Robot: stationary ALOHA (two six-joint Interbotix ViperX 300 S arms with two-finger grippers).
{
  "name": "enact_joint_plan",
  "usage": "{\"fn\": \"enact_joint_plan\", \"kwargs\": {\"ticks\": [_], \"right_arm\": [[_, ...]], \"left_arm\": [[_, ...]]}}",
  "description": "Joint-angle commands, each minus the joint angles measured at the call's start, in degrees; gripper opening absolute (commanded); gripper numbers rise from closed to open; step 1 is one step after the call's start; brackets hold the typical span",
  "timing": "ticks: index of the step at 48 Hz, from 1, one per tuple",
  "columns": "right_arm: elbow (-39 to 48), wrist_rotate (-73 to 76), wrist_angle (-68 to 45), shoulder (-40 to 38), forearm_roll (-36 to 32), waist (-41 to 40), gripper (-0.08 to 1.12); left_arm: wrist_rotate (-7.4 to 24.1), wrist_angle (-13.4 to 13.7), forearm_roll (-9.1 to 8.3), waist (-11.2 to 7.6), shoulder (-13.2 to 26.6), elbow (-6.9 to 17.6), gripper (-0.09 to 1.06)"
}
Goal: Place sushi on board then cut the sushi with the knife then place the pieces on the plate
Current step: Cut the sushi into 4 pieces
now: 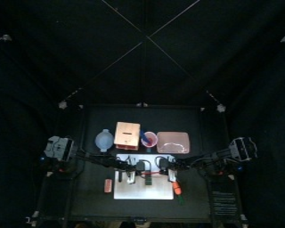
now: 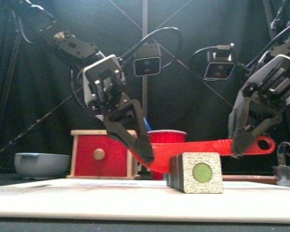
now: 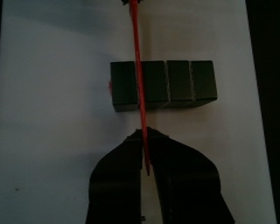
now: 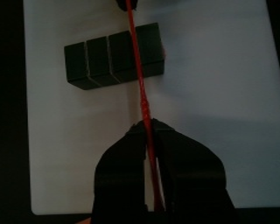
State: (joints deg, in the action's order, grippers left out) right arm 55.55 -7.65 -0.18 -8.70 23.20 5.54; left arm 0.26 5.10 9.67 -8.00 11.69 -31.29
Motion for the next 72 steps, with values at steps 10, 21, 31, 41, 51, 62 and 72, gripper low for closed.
{"fn": "enact_joint_plan", "kwargs": {"ticks": [10,21,31,41,51,62,72], "right_arm": [[-1.67,0.18,-0.26,2.72,0.35,-0.18,0.31],[-1.67,0.18,-0.26,2.37,-0.18,-1.32,0.31],[-1.76,0.09,-0.18,1.41,-1.14,-4.39,0.31],[-1.85,0.18,-0.09,-0.18,-1.85,-5.27,0.31],[-2.55,0.26,2.72,-2.81,-1.32,-4.83,0.31],[-4.31,0.26,6.68,-7.21,-1.23,-3.6,0.31],[-4.48,0.26,7.12,-8.44,0.79,-0.79,0.31]], "left_arm": [[-0.09,-0.18,-0.97,2.02,0.35,1.23,0.46],[0.0,-0.26,-2.9,3.34,0.09,1.23,0.46],[-0.09,-0.26,-5.36,5.01,-0.26,1.32,0.46],[-0.09,-0.18,-6.33,5.98,-0.53,1.23,0.46],[-0.09,0.44,-6.33,5.8,-2.2,1.41,0.46],[-0.09,2.11,-6.68,3.52,-7.29,0.88,0.46],[-0.35,2.11,-6.15,-0.7,-7.56,1.05,0.46]]}}
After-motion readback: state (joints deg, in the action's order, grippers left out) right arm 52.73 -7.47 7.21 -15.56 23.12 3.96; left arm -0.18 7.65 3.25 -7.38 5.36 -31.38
